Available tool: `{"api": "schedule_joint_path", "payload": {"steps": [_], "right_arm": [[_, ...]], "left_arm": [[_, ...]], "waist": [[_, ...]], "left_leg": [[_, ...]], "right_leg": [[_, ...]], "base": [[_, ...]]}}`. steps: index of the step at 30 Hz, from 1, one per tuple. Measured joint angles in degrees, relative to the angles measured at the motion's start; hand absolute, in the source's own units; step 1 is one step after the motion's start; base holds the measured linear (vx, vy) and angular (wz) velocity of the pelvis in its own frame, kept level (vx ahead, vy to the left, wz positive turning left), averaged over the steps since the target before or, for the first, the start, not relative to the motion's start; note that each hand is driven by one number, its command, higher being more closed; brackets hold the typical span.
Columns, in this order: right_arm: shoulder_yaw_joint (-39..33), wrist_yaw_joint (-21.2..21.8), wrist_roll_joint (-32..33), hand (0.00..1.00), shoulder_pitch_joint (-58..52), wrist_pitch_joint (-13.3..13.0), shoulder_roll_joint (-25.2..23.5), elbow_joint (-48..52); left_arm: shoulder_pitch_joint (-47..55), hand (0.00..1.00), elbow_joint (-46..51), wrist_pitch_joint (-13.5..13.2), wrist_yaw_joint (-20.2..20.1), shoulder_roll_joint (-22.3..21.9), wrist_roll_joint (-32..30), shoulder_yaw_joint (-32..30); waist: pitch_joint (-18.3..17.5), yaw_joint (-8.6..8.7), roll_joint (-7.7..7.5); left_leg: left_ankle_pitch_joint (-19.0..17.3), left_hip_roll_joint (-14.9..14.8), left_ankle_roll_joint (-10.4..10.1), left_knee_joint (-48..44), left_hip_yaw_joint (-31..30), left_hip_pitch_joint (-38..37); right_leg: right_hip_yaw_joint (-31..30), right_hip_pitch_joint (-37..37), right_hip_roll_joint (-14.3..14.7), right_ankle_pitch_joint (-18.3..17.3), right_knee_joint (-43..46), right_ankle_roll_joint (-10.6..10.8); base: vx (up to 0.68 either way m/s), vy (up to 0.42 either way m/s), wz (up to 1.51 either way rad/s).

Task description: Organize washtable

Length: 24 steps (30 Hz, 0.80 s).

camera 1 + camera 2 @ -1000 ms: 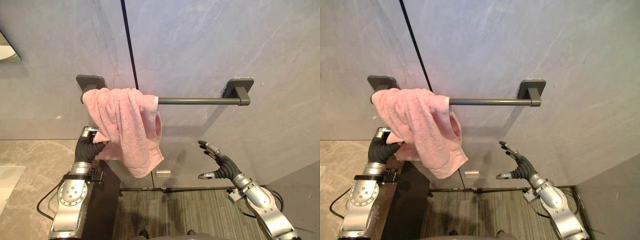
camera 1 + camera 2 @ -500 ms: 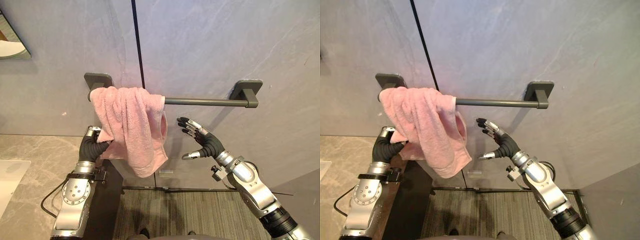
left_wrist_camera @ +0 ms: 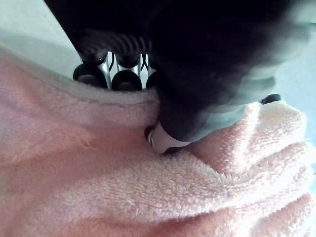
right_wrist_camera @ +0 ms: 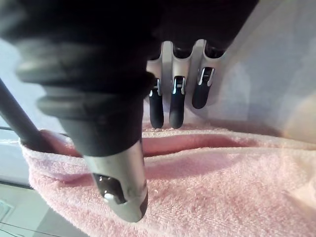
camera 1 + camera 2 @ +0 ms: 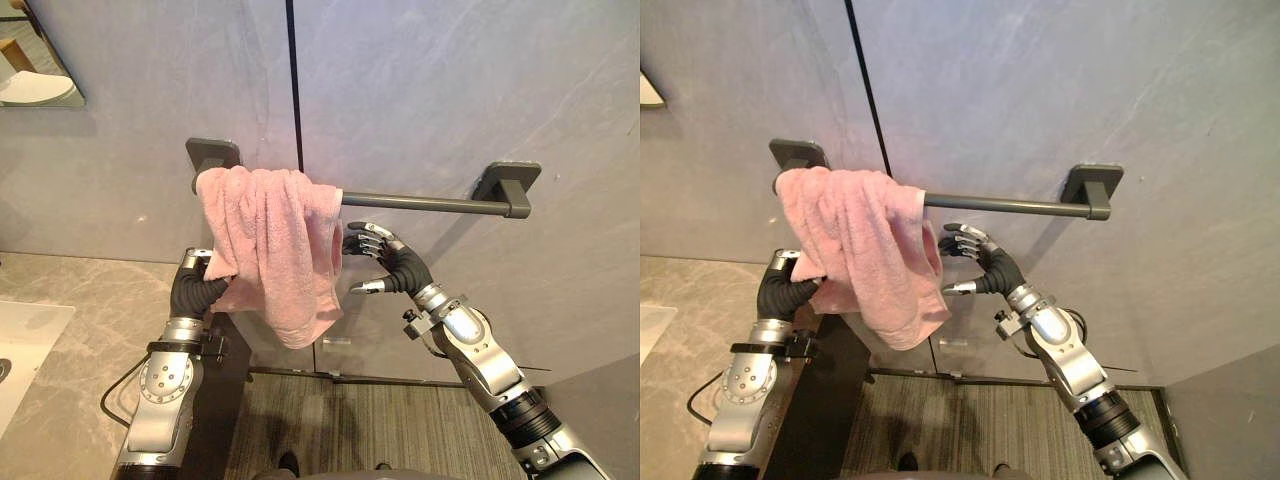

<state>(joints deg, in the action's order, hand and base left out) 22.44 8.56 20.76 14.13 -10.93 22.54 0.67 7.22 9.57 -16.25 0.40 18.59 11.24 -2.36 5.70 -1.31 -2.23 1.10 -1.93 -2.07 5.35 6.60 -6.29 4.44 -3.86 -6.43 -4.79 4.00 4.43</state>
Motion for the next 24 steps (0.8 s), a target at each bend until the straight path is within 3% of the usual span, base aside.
{"api": "schedule_joint_path", "payload": {"steps": [11, 12, 24], "right_arm": [[0.7, 0.0, 0.0, 0.00, 2.1, 0.0, -1.9, -2.0], [0.8, 0.0, 0.0, 1.00, 2.3, 0.0, -2.0, -2.2], [1.2, -0.2, 0.0, 1.00, 4.7, 0.0, -3.8, -4.1]], "left_arm": [[-0.4, 1.00, -0.2, 0.0, 0.0, -0.4, 0.0, 0.0], [-0.7, 1.00, -0.2, 0.0, 0.0, -0.4, 0.0, 0.1], [-1.3, 1.00, -0.2, 0.0, 0.1, -2.1, 0.0, 0.5]], "waist": [[0.0, -0.29, -0.01], [0.0, -0.31, -0.01], [0.0, -1.03, -0.02]], "left_leg": [[0.2, 0.0, 0.0, 0.0, 0.0, 0.0], [0.2, 0.0, -0.1, 0.0, 0.0, 0.0], [0.6, -0.1, 0.0, 0.0, -0.2, 0.1]], "right_leg": [[0.0, 0.0, 0.0, 0.1, 0.0, -0.1], [0.0, 0.0, 0.0, 0.1, 0.0, -0.1], [0.2, -0.1, 0.1, 0.4, -0.1, -0.2]], "base": [[-0.02, -0.010, 0.00], [0.00, 0.000, 0.00], [-0.02, -0.010, 0.00]]}}
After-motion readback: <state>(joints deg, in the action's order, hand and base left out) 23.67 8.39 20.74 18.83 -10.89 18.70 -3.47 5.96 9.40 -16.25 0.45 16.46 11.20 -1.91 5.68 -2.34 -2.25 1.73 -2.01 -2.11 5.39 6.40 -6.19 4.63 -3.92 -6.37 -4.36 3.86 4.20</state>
